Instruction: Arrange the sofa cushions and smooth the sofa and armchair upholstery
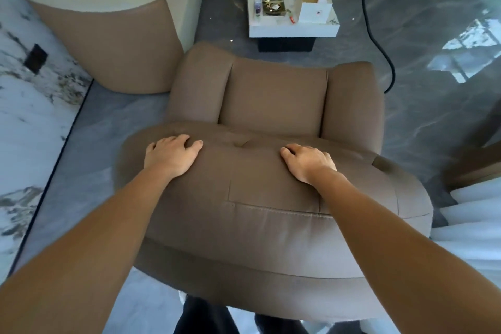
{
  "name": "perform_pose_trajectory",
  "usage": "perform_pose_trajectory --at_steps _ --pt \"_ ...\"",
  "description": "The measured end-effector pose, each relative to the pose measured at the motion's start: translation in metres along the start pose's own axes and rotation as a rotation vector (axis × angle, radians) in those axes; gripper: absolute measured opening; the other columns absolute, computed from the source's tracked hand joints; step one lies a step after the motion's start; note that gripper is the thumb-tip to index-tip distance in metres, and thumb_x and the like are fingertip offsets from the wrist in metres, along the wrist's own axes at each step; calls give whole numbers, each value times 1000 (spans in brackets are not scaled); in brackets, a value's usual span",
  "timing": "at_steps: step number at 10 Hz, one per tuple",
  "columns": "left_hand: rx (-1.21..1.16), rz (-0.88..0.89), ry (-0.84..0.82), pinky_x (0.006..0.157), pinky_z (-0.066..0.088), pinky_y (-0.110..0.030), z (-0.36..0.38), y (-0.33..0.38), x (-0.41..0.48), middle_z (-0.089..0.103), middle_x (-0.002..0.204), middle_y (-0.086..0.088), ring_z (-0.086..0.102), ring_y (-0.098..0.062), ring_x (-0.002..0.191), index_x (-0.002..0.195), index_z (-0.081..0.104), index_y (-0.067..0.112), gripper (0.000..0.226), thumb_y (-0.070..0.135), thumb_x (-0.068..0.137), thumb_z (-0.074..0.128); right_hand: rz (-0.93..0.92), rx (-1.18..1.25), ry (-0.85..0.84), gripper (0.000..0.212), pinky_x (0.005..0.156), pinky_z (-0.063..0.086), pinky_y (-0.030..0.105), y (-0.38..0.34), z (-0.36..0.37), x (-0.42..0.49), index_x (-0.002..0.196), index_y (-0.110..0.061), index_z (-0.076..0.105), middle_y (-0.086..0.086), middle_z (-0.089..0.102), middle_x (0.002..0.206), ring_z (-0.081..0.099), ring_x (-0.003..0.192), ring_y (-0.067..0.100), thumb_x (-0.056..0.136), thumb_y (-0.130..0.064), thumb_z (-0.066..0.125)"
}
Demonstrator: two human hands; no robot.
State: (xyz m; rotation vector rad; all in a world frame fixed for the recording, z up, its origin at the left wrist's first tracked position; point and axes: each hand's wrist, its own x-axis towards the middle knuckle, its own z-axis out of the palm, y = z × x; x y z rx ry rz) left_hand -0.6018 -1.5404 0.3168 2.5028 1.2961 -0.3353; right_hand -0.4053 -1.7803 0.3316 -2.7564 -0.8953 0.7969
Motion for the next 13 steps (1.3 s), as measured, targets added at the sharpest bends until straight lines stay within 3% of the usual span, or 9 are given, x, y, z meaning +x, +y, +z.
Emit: perform_pose_trajectory --at_steps 2,4,7,9,11,12,13 --pt "-86 -59 6 110 27 -48 15 36 -25 51 143 -2 42 -27 131 139 48 31 73 71 84 23 -8 -77 -22 59 112 18 45 48 -19 -1 136 -35 49 5 55 141 43 132 27 92 -61 18" --pt "-129 -46 4 111 21 -48 33 63 -43 48 145 4 37 -25 135 138 46 40 71 74 81 21 21 -110 -18 93 114 1 54 61 -18 -17 146 -34 36 0 38 154 23 143 26 71 -82 10" --pt "-157 -33 -5 114 19 -47 41 67 -63 48 146 3 36 -24 136 138 45 41 65 71 85 24 38 -123 -8 92 115 -2 55 69 -10 -31 148 -33 32 2 36 155 20 144 27 73 -83 11" --pt "-140 -4 -82 110 29 -46 20 65 -80 45 148 -3 38 -29 135 143 40 30 62 63 93 27 63 -195 -88 78 112 14 55 59 -26 -35 145 -31 37 5 42 150 31 139 30 83 -75 18" --pt "-40 69 -170 101 42 -44 -24 76 -82 52 138 -10 49 -31 122 134 51 19 49 48 96 39 71 -279 -146 57 92 39 44 16 -60 -34 131 -16 54 12 53 135 44 125 36 92 -52 34" --pt "39 84 -215 101 42 -43 -50 80 -81 52 138 -10 50 -32 121 133 54 19 45 43 95 45 23 -317 -162 52 93 44 42 -10 -80 -36 133 -11 52 14 52 137 49 121 37 94 -45 42" --pt "49 64 -227 95 47 -45 -75 74 -81 60 119 -11 57 -33 106 117 63 13 39 40 95 45 -31 -285 -199 49 99 46 44 -44 -107 -43 133 -10 51 12 53 136 56 114 36 93 -38 48"
